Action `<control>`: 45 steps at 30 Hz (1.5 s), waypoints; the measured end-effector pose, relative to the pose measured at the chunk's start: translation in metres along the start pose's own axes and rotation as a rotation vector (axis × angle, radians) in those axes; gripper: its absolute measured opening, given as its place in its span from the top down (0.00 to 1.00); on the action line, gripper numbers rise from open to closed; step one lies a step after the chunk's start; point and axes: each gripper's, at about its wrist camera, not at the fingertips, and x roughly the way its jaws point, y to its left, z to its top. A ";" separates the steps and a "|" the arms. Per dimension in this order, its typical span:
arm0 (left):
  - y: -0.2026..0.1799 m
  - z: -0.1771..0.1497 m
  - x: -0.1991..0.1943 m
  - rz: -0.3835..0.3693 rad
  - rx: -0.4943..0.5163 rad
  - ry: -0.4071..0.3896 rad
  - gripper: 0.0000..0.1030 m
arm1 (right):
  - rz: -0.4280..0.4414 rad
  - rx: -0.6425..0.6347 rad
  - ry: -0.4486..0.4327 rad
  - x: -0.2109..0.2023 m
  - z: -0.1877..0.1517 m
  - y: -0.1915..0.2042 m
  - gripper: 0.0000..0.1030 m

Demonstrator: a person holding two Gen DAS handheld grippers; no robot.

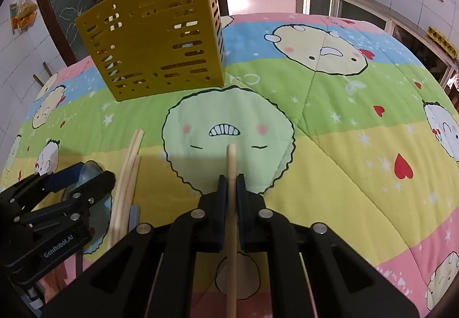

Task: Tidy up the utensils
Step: 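Lift the spoon and chopstick and carry both toward the yellow holder, then lower the spoon and chopstick down into the yellow holder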

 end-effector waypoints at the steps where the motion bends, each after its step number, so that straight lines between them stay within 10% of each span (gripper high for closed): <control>1: 0.000 0.000 -0.001 0.005 0.002 -0.004 0.64 | -0.005 -0.003 -0.003 0.000 0.000 0.001 0.93; 15: 0.005 0.004 -0.020 -0.004 0.006 -0.116 0.67 | -0.021 -0.008 -0.089 -0.018 0.002 0.008 0.94; 45: 0.032 -0.035 -0.150 0.010 0.012 -0.636 0.67 | 0.079 -0.124 -0.700 -0.160 -0.037 0.030 0.94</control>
